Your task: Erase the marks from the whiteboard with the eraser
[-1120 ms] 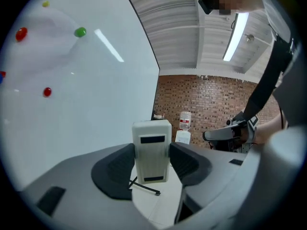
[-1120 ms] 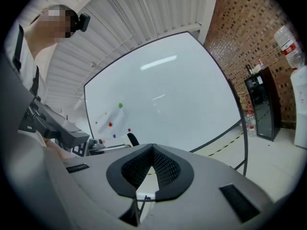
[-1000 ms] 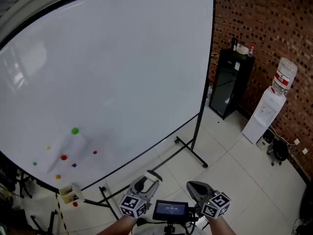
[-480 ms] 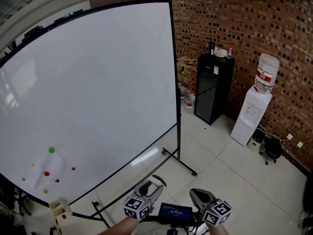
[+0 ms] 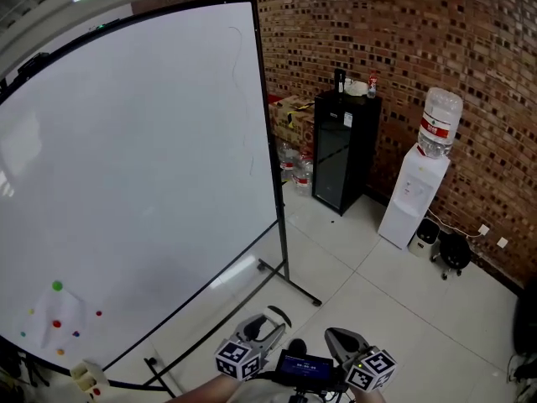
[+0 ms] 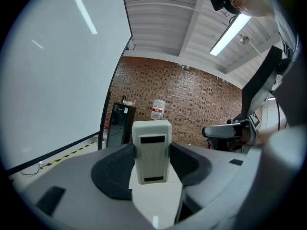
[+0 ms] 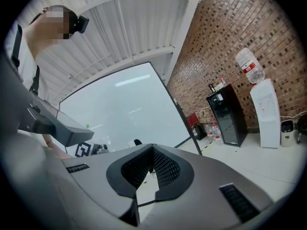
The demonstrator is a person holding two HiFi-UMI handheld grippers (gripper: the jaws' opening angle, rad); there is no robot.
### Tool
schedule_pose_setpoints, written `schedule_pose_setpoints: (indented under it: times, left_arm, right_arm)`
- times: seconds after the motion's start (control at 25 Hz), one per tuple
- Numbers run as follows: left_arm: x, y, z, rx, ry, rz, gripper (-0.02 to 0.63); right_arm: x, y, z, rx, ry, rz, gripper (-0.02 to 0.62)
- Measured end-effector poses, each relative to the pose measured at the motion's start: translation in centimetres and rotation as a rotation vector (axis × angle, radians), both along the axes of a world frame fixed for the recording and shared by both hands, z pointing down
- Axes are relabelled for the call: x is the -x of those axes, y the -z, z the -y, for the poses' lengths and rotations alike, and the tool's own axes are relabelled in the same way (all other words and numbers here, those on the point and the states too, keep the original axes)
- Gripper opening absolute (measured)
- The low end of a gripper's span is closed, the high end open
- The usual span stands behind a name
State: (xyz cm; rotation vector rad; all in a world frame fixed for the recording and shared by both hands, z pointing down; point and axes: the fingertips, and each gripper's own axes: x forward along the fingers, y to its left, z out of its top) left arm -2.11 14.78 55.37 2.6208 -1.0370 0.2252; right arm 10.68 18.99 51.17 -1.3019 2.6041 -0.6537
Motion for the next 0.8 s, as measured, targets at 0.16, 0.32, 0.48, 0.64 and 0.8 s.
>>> schedule_pose_setpoints:
  times: [0.16,0.32,0.48,0.64,0.8]
  left_arm:
    - [-4.3,-0.5,7.4,0.009,-0.048,-0.015,0.235]
    - [-8.1,0.6,13.7,-0.005,-0.088,-0.052,0.236]
    - [-9.7,1.2,19.9,-0.028,-0.12,-0.047,0.236]
    - [-10.5,1.8,26.3,-0.036,-0.094,-0.051,0.236]
    - [-9.5,3.1,30.0,-0.069,-0.076,-0.033,0.236]
  right_arm:
    - [-3.3,0.8,6.2,-0.016,-0.038,-0.037,0.011]
    - [-6.9,1.1,11.8,-0.016,-0.091,-0.049,0.011]
    - [-8.1,1.7,18.2,-0.03,-0.102,-0.063,0.011]
    - [-9.1,1.8,24.6,-0.028,-0.083,-0.075,0.011]
    - [-8.6,3.0,28.9,-0.05,-0.082,-0.061,0.011]
